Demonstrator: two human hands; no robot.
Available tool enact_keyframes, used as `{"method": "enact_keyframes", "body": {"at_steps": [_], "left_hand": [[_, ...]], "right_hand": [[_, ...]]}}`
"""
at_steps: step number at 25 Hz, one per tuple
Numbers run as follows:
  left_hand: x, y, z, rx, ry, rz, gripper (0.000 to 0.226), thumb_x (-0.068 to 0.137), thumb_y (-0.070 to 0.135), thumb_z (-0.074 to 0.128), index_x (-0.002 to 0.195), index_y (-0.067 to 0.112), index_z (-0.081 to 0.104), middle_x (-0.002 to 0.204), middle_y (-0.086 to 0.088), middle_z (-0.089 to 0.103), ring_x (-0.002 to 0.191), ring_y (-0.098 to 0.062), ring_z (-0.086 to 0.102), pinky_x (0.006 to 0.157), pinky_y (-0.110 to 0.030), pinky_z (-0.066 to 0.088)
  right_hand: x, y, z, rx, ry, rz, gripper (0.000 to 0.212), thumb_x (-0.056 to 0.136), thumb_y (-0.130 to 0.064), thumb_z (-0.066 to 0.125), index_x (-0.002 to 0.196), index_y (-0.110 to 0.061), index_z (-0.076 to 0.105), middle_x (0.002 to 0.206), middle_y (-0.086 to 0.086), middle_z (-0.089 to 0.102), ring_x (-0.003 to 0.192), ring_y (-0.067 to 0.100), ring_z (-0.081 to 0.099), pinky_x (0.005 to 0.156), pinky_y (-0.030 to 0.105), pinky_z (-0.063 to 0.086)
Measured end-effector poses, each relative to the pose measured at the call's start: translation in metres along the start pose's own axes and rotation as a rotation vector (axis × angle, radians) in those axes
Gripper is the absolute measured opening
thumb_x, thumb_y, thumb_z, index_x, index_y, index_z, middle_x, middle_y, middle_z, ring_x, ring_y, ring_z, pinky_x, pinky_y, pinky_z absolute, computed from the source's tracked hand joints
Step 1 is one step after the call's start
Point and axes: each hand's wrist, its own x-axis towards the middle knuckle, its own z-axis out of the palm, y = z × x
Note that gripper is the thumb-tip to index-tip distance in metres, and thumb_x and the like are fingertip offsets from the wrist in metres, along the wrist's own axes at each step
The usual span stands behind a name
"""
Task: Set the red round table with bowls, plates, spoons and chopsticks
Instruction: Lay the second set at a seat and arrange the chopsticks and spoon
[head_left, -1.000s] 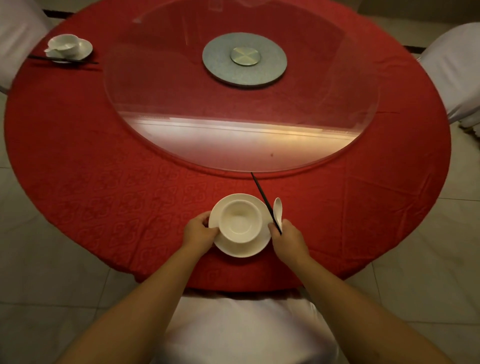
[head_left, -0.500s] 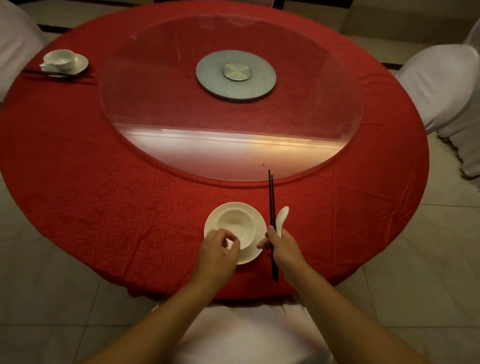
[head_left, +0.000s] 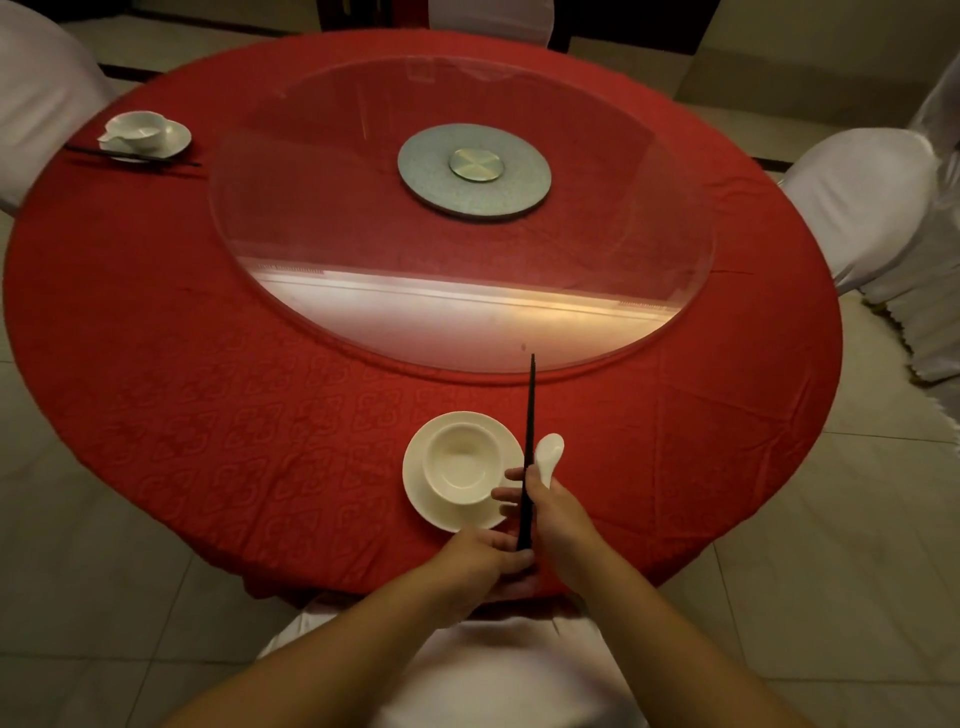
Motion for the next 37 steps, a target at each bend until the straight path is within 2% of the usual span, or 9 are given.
{"method": "enact_keyframes", "body": {"at_steps": [3,6,8,13,19,22,26,37], "left_hand": [[0.006,0.0,-0.003,-0.103,-0.002,-0.068,0.016,0.095,0.001,0.064,0.102,-0.004,0.077,0.106,-0.012,0.079,0.1,-0.022,0.076,0.077,-0.026,0.061],[0.013,-0.001,-0.006,-0.161,0.027,-0.108,0.019,0.095,-0.001,0.063,0.11,-0.01,0.072,0.112,-0.018,0.075,0.103,-0.023,0.074,0.077,-0.025,0.062],[0.019,-0.003,-0.008,-0.174,0.037,-0.126,0.022,0.095,-0.001,0.063,0.113,-0.012,0.07,0.117,-0.022,0.073,0.105,-0.025,0.074,0.077,-0.025,0.062],[0.032,-0.011,-0.011,-0.192,0.029,-0.147,0.019,0.096,-0.002,0.061,0.11,-0.007,0.072,0.11,-0.017,0.077,0.1,-0.022,0.076,0.076,-0.024,0.061],[0.039,-0.013,-0.017,-0.194,0.018,-0.19,0.021,0.097,0.0,0.059,0.113,-0.002,0.073,0.109,-0.014,0.078,0.101,-0.021,0.076,0.08,-0.025,0.061],[0.042,-0.014,-0.019,-0.222,0.0,-0.196,0.022,0.098,-0.001,0.058,0.113,-0.002,0.073,0.111,-0.014,0.077,0.102,-0.021,0.075,0.08,-0.025,0.061],[0.044,-0.015,-0.021,-0.253,-0.006,-0.187,0.024,0.098,0.0,0.057,0.117,0.001,0.072,0.112,-0.013,0.077,0.103,-0.024,0.075,0.08,-0.027,0.061],[0.041,-0.015,-0.017,-0.169,-0.011,-0.155,0.03,0.101,0.004,0.052,0.126,0.008,0.068,0.119,-0.011,0.075,0.107,-0.023,0.074,0.082,-0.027,0.061]], "right_hand": [[-0.002,0.01,-0.007,-0.132,0.088,-0.031,0.035,0.102,-0.051,0.044,0.113,-0.03,0.069,0.099,-0.004,0.078,0.094,0.017,0.072,0.072,0.032,0.055],[-0.003,0.02,-0.013,-0.153,0.183,-0.003,0.025,0.1,-0.042,0.053,0.104,-0.026,0.073,0.065,-0.008,0.069,0.064,0.013,0.065,0.056,0.029,0.051],[-0.004,0.027,-0.015,-0.161,0.203,0.02,0.021,0.096,-0.038,0.061,0.096,-0.022,0.074,0.057,-0.005,0.062,0.053,0.011,0.056,0.047,0.027,0.045],[-0.002,0.036,-0.016,-0.124,0.242,0.04,0.013,0.083,-0.024,0.079,0.087,-0.012,0.077,0.074,0.01,0.076,0.062,0.018,0.068,0.047,0.025,0.05],[0.007,0.046,-0.013,-0.092,0.241,0.073,0.011,0.084,-0.018,0.078,0.086,-0.008,0.077,0.079,0.019,0.076,0.065,0.023,0.067,0.056,0.031,0.052],[0.01,0.05,-0.012,-0.068,0.241,0.076,0.013,0.084,-0.018,0.077,0.087,-0.006,0.076,0.075,0.016,0.074,0.063,0.022,0.066,0.054,0.03,0.05],[0.012,0.052,-0.011,-0.055,0.246,0.072,0.012,0.084,-0.02,0.077,0.086,-0.009,0.077,0.08,0.015,0.077,0.067,0.023,0.069,0.054,0.03,0.051],[0.008,0.055,-0.007,-0.025,0.236,0.061,0.01,0.087,-0.018,0.075,0.089,-0.009,0.077,0.076,0.01,0.078,0.071,0.021,0.075,0.053,0.027,0.055]]}}
